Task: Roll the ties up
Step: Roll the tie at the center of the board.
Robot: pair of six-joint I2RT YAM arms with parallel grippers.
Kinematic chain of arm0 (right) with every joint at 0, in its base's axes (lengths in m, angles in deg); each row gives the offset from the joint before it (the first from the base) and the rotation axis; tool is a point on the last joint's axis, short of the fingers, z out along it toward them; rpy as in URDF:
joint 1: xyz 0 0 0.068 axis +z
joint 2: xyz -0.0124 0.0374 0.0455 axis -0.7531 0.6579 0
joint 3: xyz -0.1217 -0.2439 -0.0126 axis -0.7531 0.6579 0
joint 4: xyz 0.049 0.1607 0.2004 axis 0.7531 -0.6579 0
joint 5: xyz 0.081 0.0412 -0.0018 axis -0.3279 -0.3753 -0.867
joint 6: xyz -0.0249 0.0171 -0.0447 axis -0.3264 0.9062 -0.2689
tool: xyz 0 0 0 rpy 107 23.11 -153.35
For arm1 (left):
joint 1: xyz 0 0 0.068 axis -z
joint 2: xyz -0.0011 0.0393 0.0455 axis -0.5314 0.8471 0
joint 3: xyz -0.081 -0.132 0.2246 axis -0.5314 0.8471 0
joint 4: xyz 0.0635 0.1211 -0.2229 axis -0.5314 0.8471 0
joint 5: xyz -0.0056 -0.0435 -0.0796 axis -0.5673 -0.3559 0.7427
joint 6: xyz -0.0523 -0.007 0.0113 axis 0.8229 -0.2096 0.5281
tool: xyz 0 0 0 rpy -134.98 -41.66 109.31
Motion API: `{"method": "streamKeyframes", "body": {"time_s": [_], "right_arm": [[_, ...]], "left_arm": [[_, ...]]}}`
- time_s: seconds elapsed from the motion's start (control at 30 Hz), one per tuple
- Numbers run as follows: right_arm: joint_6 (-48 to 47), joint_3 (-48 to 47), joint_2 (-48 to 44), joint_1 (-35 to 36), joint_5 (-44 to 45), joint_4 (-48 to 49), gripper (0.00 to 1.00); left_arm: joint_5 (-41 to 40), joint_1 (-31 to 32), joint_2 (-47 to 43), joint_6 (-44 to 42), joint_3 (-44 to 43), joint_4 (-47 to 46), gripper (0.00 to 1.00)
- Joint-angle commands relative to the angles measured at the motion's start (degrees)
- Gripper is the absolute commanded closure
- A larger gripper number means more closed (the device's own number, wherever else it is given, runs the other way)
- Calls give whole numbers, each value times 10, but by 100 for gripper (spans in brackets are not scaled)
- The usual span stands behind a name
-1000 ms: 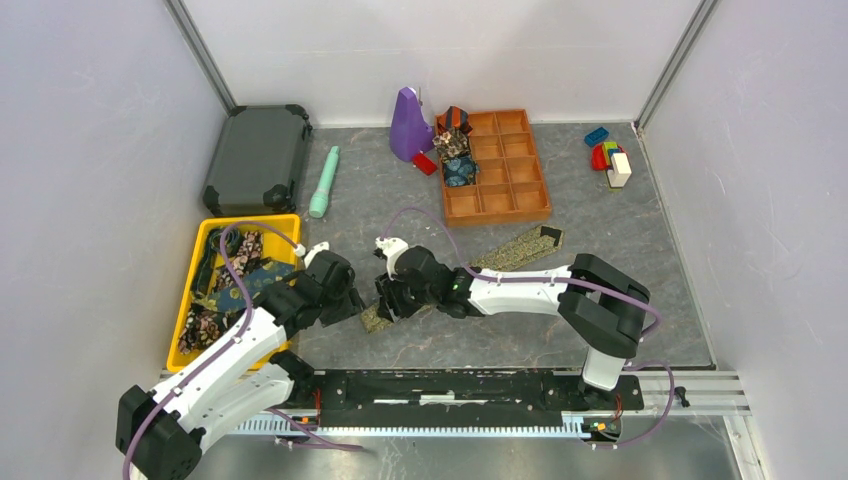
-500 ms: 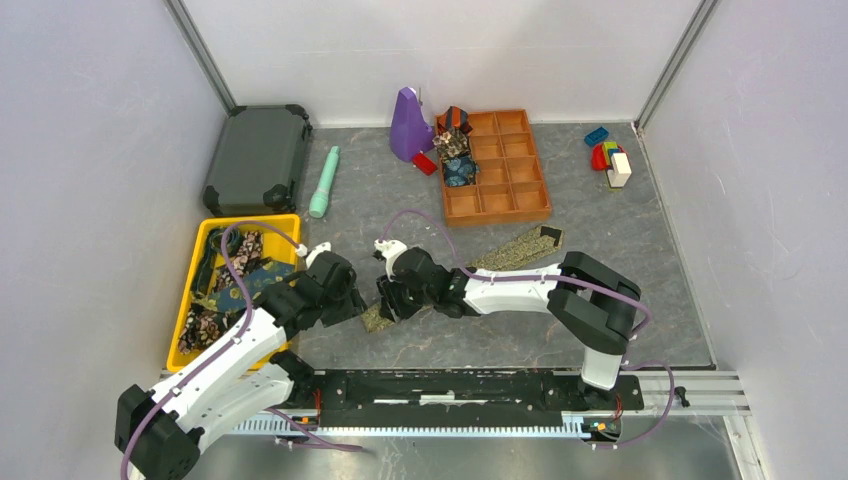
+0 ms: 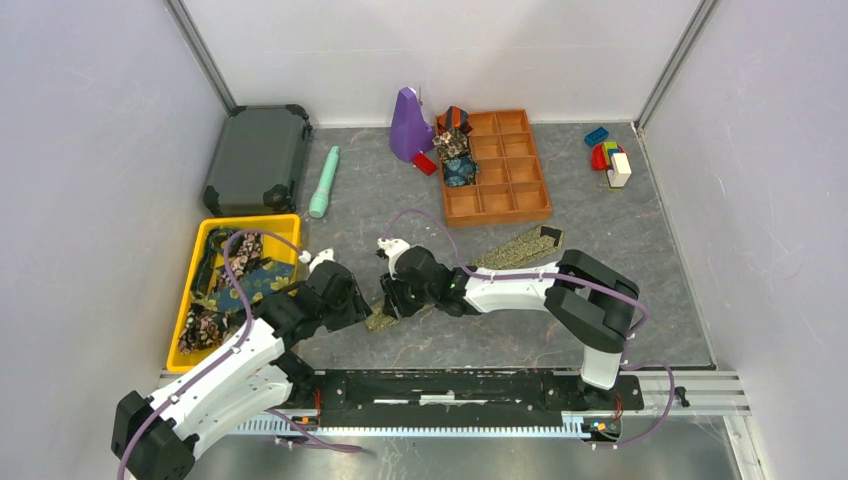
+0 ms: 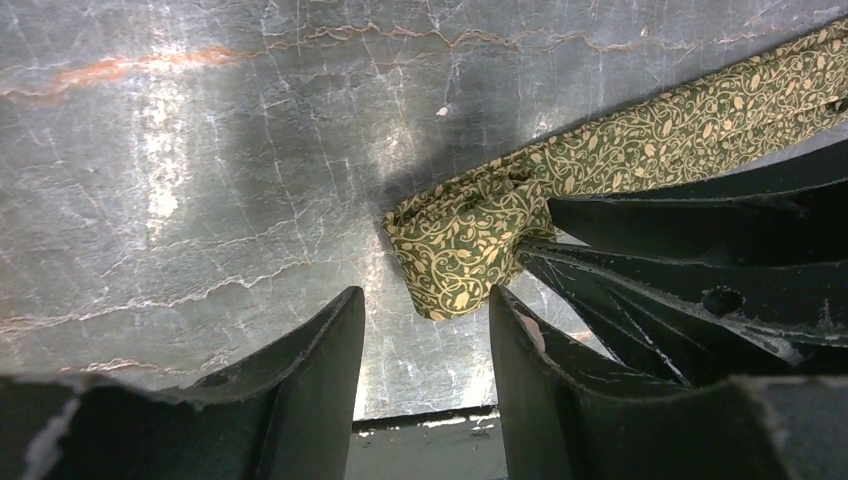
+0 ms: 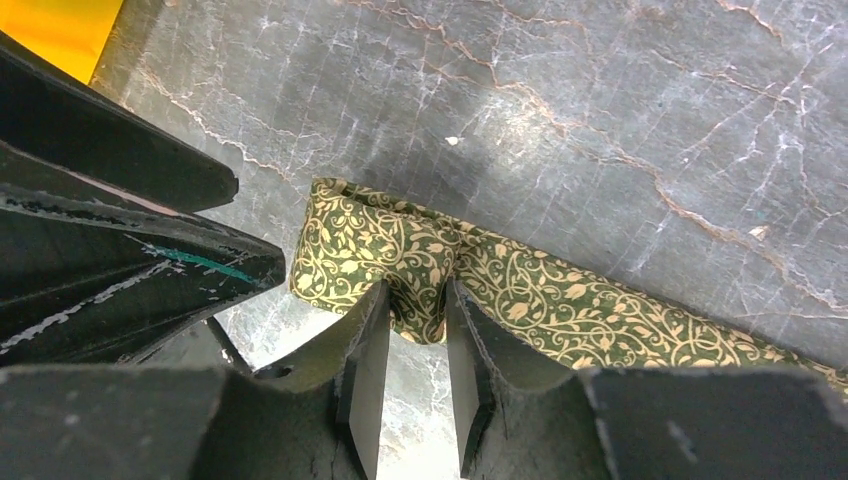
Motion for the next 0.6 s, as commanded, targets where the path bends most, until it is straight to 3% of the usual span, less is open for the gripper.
{"method": "streamKeyframes", "body": {"time_s": [0.0, 0.57], "right_arm": [[-4, 10, 11, -8, 5, 23, 68], [1, 28, 43, -17, -8, 45, 70]], "left_arm": [[13, 6, -10, 21, 19, -57, 45], [1, 18, -37, 92, 110, -168, 45]]}}
